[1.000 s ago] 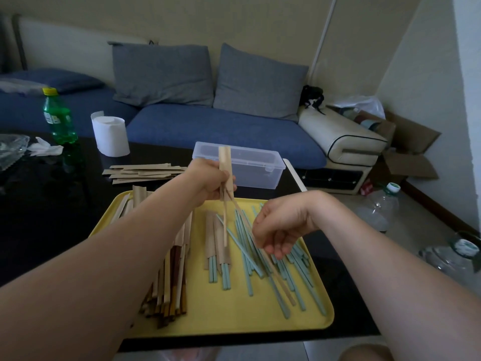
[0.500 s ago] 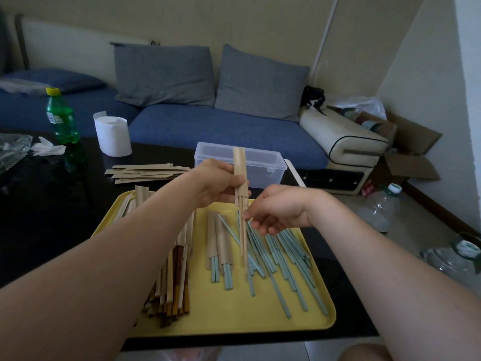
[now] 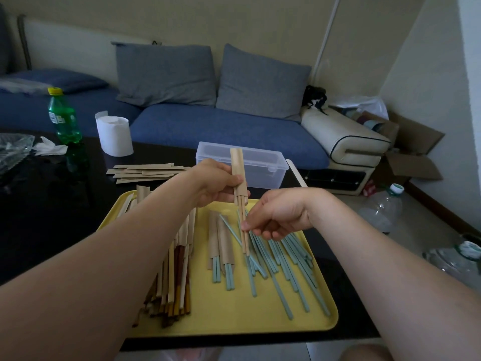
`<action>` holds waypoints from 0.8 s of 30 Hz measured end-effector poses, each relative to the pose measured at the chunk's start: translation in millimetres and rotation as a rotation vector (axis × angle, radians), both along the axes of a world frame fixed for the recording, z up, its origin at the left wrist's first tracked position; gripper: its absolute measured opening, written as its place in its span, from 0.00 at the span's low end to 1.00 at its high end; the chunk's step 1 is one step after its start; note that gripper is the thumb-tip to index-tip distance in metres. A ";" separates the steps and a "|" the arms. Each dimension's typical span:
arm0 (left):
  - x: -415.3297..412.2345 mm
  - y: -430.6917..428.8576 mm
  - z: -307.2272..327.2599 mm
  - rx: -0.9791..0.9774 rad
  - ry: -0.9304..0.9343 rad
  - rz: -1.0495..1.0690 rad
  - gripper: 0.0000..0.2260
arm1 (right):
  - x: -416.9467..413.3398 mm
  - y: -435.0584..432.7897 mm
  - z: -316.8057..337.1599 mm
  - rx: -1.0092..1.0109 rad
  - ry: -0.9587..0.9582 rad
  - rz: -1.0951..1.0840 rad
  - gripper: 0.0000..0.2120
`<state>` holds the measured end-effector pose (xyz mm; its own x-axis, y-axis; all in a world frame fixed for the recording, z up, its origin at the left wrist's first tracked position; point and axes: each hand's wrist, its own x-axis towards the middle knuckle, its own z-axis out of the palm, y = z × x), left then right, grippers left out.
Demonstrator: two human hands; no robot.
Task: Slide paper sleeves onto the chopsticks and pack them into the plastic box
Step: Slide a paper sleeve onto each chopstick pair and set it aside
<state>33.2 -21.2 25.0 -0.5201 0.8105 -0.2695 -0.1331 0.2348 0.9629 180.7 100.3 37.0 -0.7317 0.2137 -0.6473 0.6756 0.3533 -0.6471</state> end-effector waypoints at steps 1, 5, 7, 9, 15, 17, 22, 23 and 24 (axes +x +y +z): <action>-0.3 -0.2 -0.3 -0.002 0.000 -0.006 0.09 | -1.1 0.5 -0.8 0.002 0.016 -0.010 0.04; -1.9 -0.5 -0.8 -0.034 0.009 -0.020 0.09 | -2.0 -0.2 -2.1 -0.028 0.019 -0.011 0.05; -3.2 -0.8 -0.5 -0.047 0.020 -0.018 0.10 | -2.8 -2.5 -2.0 -0.045 0.026 -0.039 0.07; -7.0 -0.6 -1.4 -0.079 0.040 -0.019 0.10 | -5.8 -4.2 -4.4 -0.039 0.076 -0.133 0.13; -14.0 -8.1 -2.4 -0.210 0.116 0.046 0.11 | -21.7 -13.6 -12.2 0.032 0.349 -0.365 0.10; -16.4 -9.2 -1.1 -0.190 0.081 0.168 0.09 | -28.4 -19.2 -13.4 0.039 0.365 -0.386 0.09; -43.7 -19.7 -1.3 -0.327 0.519 0.488 0.06 | -51.9 -47.5 -13.6 -0.082 0.203 -0.248 0.11; -48.5 -24.6 -1.9 -0.356 0.591 0.493 0.06 | -56.3 -54.5 -13.8 -0.107 0.180 -0.206 0.10; -53.9 -29.6 -4.2 -0.402 0.663 0.480 0.07 | -62.1 -62.0 -14.7 -0.131 0.160 -0.166 0.08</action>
